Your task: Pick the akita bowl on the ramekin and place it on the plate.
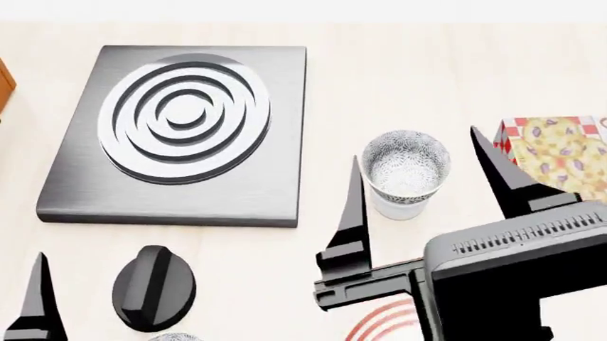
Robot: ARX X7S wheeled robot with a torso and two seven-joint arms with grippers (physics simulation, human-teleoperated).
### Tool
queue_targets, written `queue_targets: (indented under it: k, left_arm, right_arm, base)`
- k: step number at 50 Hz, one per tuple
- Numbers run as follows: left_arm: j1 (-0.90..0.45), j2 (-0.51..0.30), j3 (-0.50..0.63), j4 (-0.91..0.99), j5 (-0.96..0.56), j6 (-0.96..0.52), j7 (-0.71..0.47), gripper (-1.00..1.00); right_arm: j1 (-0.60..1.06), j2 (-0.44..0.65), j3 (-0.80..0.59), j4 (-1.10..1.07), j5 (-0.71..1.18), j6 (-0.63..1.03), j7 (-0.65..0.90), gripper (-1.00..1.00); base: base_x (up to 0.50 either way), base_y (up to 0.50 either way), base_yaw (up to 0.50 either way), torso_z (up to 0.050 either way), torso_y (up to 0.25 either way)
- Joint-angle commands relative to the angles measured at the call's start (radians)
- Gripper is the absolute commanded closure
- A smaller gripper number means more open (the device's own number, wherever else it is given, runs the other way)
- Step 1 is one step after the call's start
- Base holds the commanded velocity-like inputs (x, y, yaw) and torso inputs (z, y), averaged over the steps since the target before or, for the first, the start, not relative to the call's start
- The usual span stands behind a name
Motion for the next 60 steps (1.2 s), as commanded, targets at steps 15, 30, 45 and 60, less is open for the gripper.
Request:
queue_targets:
  k: [15, 30, 45, 60]
  left_arm:
    - [-0.011, -0.006, -0.035, 0.007, -0.069, -0.049, -0.018, -1.0]
    - [-0.016, -0.016, -0.034, -0.008, -0.07, -0.035, -0.031, -1.0]
    - [-0.018, -0.025, -0.034, -0.011, -0.083, -0.034, -0.046, -1.0]
    - [-0.021, -0.035, -0.036, -0.019, -0.096, -0.032, -0.058, -1.0]
  right_arm:
    - [0.708, 0.198, -0.376, 0.547, 0.0, 0.17, -0.461, -1.0]
    - [0.929, 0.181, -0.647, 0.872, -0.108, 0.07, -0.708, -1.0]
    - [1.02, 0.143, -0.777, 1.078, -0.164, -0.015, -0.847, -1.0]
    - [1.113, 0.026, -0.84, 1.421, -0.19, -0.109, -0.927, -1.0]
  base:
    - [0.0, 0.0, 0.0, 0.0, 0.0]
    - [0.0, 0.0, 0.0, 0.0, 0.0]
    - [0.0, 0.0, 0.0, 0.0, 0.0]
    - [0.0, 0.0, 0.0, 0.0, 0.0]
